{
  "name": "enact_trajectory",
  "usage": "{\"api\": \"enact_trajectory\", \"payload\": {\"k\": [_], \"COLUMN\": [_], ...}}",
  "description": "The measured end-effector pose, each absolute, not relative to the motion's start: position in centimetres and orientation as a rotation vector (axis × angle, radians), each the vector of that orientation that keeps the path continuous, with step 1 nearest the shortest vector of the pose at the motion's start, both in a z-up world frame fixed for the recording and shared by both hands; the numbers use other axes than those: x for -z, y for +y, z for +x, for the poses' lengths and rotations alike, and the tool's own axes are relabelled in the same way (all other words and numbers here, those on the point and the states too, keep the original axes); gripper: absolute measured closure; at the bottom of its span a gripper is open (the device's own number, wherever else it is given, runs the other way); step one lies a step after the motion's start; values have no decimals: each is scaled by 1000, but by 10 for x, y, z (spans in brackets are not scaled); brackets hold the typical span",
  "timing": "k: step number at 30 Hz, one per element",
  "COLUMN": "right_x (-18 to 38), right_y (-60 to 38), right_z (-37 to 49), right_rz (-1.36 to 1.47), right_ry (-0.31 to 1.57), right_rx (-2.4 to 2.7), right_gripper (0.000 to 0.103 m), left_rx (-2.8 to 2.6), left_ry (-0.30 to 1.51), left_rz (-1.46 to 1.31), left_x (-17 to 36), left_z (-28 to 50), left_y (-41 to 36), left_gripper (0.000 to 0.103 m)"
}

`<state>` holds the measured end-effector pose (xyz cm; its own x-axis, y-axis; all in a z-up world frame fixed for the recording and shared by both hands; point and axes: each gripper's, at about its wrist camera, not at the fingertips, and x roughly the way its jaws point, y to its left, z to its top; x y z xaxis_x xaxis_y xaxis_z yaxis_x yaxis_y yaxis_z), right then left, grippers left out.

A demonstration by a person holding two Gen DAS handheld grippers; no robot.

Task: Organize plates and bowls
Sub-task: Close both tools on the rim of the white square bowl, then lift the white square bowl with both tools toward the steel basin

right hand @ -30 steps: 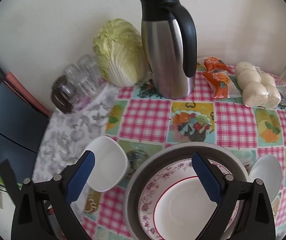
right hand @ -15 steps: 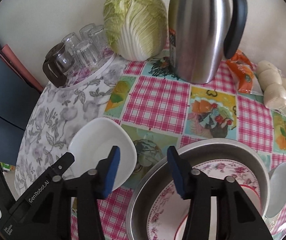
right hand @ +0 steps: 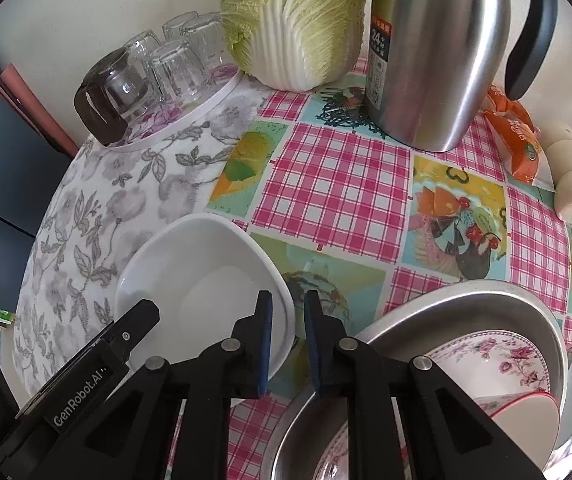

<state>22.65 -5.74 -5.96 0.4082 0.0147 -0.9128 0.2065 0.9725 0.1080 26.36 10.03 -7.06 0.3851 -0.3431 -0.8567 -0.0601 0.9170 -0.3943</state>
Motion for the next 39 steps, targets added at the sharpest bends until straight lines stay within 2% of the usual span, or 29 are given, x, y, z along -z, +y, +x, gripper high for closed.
{"api": "enact_trajectory", "payload": {"k": [16,26,39], "right_x": [79,76,67], "right_y": [-54,-53,-53], "right_z": [239,235,220], "right_rz": [213,240,288], "right_ry": [1179,1175,1164], "right_rx": [147,128,107], "right_gripper": [89,92,93], "left_rx": [182,197,153], "left_ry": [1211,1206,1203], "left_rz": [-360,-374,-345], "left_x": [90,86,76], "left_z": [268,265,250], "left_y": [89,90,92], "left_gripper": [67,85,85]}}
